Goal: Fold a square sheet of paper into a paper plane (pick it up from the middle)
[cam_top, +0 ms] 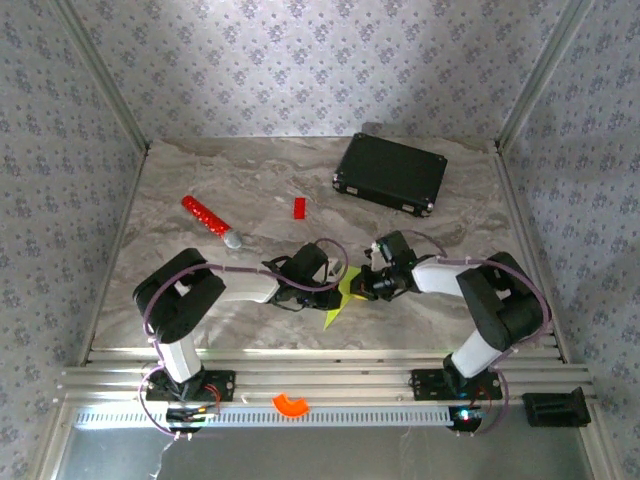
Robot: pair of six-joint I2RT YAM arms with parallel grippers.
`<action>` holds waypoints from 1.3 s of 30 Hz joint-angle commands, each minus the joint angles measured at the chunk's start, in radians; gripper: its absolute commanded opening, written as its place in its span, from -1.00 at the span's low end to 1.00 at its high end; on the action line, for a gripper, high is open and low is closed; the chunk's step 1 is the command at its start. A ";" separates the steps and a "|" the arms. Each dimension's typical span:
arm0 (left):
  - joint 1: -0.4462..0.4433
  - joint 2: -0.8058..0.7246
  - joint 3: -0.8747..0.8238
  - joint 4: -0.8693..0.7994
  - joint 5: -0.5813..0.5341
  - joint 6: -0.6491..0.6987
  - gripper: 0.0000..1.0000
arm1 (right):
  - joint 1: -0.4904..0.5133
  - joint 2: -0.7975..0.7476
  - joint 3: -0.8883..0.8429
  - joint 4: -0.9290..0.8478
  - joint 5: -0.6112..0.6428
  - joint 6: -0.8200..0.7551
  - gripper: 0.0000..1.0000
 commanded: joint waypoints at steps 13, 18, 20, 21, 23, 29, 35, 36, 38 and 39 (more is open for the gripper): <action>0.004 0.067 -0.050 -0.191 -0.032 0.026 -1.00 | -0.183 -0.021 0.039 -0.034 0.004 -0.026 -0.95; 0.004 0.061 -0.049 -0.185 -0.030 0.018 -1.00 | -0.133 -0.141 0.033 -0.033 0.002 -0.019 -0.92; 0.004 0.059 -0.051 -0.183 -0.029 0.018 -1.00 | -0.093 -0.138 0.030 -0.014 0.007 -0.007 -0.91; 0.004 0.058 -0.052 -0.182 -0.029 0.019 -1.00 | -0.067 -0.125 0.029 0.000 0.011 0.003 -0.91; 0.006 0.060 -0.050 -0.183 -0.028 0.020 -1.00 | -0.028 -0.080 0.027 0.026 0.025 0.020 -0.92; 0.006 0.055 -0.056 -0.175 -0.026 0.016 -1.00 | -0.097 0.038 0.019 0.033 0.015 -0.023 -0.94; 0.006 0.052 -0.063 -0.173 -0.027 0.017 -1.00 | -0.243 0.074 0.055 -0.015 -0.013 -0.076 -0.96; 0.006 0.052 -0.065 -0.170 -0.027 0.015 -1.00 | -0.257 0.080 0.060 -0.022 -0.012 -0.076 -0.96; 0.005 0.050 -0.064 -0.169 -0.027 0.013 -1.00 | -0.275 0.088 0.068 -0.039 0.003 -0.076 -0.97; 0.006 0.049 -0.067 -0.166 -0.027 0.012 -1.00 | -0.280 0.086 0.067 -0.039 0.009 -0.076 -0.97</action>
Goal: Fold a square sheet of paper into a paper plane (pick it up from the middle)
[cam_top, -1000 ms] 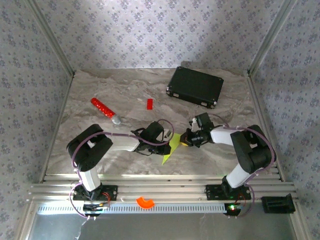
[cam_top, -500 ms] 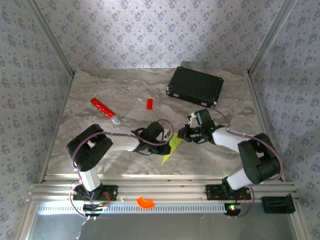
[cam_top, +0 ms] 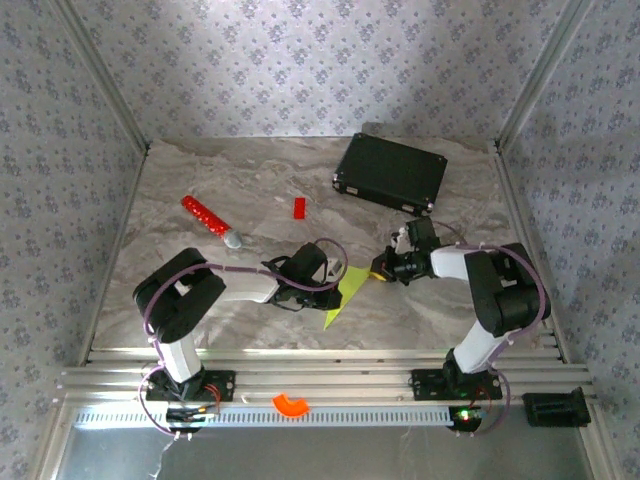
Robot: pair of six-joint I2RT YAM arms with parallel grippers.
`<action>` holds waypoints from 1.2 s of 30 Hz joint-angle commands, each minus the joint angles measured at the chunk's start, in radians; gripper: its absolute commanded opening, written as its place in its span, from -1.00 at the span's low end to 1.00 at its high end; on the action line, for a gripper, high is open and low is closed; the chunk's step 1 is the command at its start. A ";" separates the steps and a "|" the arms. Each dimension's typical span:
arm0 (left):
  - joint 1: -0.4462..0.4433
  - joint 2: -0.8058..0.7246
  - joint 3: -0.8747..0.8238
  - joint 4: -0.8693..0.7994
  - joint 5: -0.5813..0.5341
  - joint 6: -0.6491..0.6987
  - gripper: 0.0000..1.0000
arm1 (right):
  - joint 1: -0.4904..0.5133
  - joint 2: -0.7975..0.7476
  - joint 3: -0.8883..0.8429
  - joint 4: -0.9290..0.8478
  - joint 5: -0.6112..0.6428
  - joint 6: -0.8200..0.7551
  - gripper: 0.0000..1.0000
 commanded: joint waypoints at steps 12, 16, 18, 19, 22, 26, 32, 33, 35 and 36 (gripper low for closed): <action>0.004 0.036 -0.064 -0.174 -0.042 0.010 -1.00 | 0.050 -0.195 -0.022 0.002 0.042 0.049 -0.93; 0.004 0.035 -0.056 -0.173 -0.041 0.004 -1.00 | 0.148 -0.148 -0.017 0.034 0.052 0.068 -0.92; 0.004 0.033 -0.051 -0.174 -0.039 0.005 -1.00 | 0.173 -0.103 -0.014 0.029 0.065 0.064 -0.93; 0.004 0.031 -0.048 -0.173 -0.037 0.004 -1.00 | 0.177 -0.083 -0.016 0.034 0.064 0.065 -0.94; 0.004 0.022 -0.040 -0.177 -0.034 0.004 -1.00 | 0.169 -0.024 -0.021 0.028 0.077 0.063 -1.00; 0.004 -0.002 -0.027 -0.189 -0.032 0.002 -1.00 | 0.149 0.012 -0.046 0.006 0.104 0.047 -1.00; 0.001 -0.104 0.017 -0.196 -0.025 0.008 -1.00 | 0.134 0.018 -0.085 0.038 0.097 0.051 -1.00; 0.000 -0.122 0.031 -0.194 -0.026 0.011 -1.00 | 0.135 0.016 -0.089 0.042 0.095 0.052 -1.00; 0.000 -0.141 0.058 -0.186 -0.020 0.011 -1.00 | 0.133 0.018 -0.093 0.049 0.092 0.053 -1.00; 0.001 -0.143 0.073 -0.173 -0.010 0.009 -1.00 | 0.134 0.019 -0.095 0.052 0.091 0.056 -1.00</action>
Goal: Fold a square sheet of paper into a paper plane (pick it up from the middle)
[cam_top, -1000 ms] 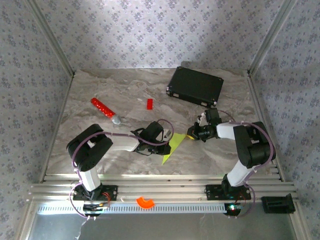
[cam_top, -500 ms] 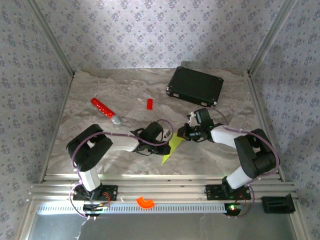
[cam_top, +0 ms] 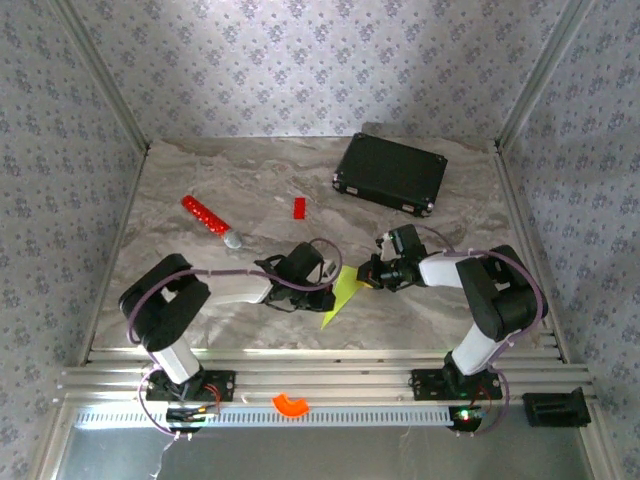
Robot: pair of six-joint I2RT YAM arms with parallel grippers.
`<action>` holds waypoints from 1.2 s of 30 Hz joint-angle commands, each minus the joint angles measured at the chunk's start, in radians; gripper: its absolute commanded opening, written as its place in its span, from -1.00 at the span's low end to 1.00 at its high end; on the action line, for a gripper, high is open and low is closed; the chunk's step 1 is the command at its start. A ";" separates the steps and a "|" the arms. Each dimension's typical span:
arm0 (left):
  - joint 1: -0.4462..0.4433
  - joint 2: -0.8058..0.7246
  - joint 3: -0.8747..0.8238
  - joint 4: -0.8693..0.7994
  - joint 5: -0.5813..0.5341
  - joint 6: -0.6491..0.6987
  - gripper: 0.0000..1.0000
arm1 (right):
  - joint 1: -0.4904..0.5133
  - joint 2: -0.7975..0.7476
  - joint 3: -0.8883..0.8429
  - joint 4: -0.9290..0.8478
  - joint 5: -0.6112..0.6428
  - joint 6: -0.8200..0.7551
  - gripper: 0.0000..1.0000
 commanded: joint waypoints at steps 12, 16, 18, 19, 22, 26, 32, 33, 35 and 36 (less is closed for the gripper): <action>-0.034 0.234 0.276 -0.067 0.045 0.022 -1.00 | -0.019 0.034 -0.060 -0.041 0.058 0.019 -1.00; -0.037 0.238 0.217 -0.063 0.018 0.007 -1.00 | -0.028 0.033 -0.067 -0.039 0.051 0.013 -1.00; -0.043 0.212 0.172 -0.063 0.011 0.007 -1.00 | -0.033 0.035 -0.070 -0.038 0.049 0.008 -1.00; -0.045 0.198 0.152 -0.061 0.008 0.007 -1.00 | -0.037 0.035 -0.070 -0.038 0.049 0.006 -1.00; -0.047 0.156 0.086 -0.059 0.016 0.007 -1.00 | -0.043 0.039 -0.070 -0.036 0.043 0.003 -1.00; -0.055 0.096 0.016 -0.087 0.013 0.020 -0.99 | -0.047 0.038 -0.070 -0.034 0.046 0.003 -1.00; -0.077 0.011 -0.055 -0.184 -0.059 0.039 -0.98 | -0.044 0.040 -0.070 -0.028 0.045 0.007 -1.00; -0.079 -0.008 -0.073 -0.181 -0.069 0.032 -0.98 | -0.043 0.038 -0.070 -0.027 0.045 0.008 -1.00; -0.084 -0.045 -0.096 -0.179 -0.076 0.023 -0.98 | -0.041 0.038 -0.070 -0.025 0.045 0.011 -1.00; -0.088 -0.068 -0.102 -0.180 -0.084 0.021 -0.98 | -0.040 0.038 -0.070 -0.023 0.044 0.012 -1.00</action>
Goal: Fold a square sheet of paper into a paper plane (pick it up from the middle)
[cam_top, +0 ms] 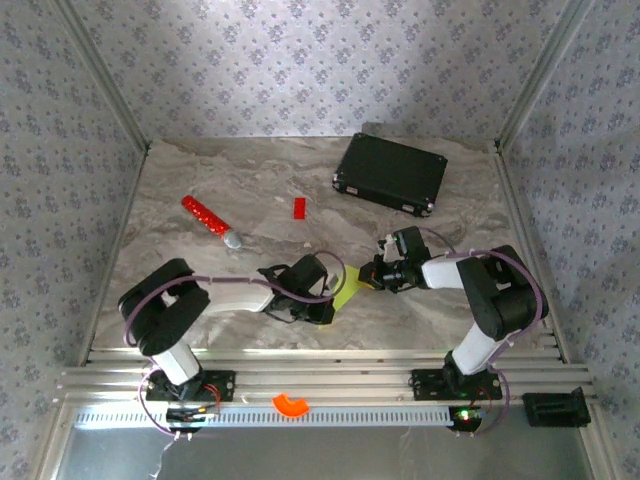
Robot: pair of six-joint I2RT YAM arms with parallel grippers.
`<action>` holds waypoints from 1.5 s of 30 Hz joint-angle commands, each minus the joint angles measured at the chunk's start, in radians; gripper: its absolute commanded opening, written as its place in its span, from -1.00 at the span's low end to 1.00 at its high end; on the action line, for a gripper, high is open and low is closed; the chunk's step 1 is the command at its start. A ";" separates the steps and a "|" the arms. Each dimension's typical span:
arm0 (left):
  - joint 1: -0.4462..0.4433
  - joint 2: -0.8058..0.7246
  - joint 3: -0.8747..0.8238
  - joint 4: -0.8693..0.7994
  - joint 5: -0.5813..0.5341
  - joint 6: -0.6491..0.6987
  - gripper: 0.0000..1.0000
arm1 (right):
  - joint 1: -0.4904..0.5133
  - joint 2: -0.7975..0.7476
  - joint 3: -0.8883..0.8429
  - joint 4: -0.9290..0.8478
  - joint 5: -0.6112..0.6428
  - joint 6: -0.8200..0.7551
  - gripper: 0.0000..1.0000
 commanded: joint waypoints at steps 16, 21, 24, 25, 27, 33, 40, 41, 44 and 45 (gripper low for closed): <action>0.040 0.066 0.177 -0.029 -0.082 0.022 -0.96 | -0.004 0.015 -0.016 -0.053 0.037 0.017 -1.00; 0.043 0.177 0.206 -0.080 -0.120 0.001 -1.00 | -0.011 -0.014 0.002 -0.054 -0.001 0.027 -0.98; 0.041 0.169 0.164 -0.063 -0.116 -0.015 -1.00 | -0.016 -0.070 0.033 -0.091 -0.021 0.020 -0.94; 0.041 0.164 0.149 -0.063 -0.117 -0.016 -1.00 | -0.017 -0.093 0.040 -0.114 -0.013 0.014 -0.93; 0.041 0.145 0.121 -0.061 -0.123 -0.020 -1.00 | -0.016 -0.139 0.043 -0.148 0.016 0.004 -0.91; 0.041 0.130 0.114 -0.076 -0.143 -0.019 -1.00 | 0.136 -0.131 0.122 -0.309 0.111 -0.126 -0.94; 0.040 0.126 0.138 -0.088 -0.136 -0.014 -1.00 | 0.042 -0.040 0.028 -0.112 0.045 -0.008 -1.00; 0.040 0.125 0.134 -0.086 -0.134 -0.016 -1.00 | 0.026 -0.034 0.027 -0.120 0.048 -0.017 -1.00; 0.041 0.127 0.130 -0.082 -0.124 -0.018 -1.00 | -0.040 -0.012 0.013 -0.118 0.044 -0.032 -1.00; 0.041 0.127 0.129 -0.080 -0.122 -0.020 -1.00 | -0.064 -0.010 0.005 -0.108 0.033 -0.031 -1.00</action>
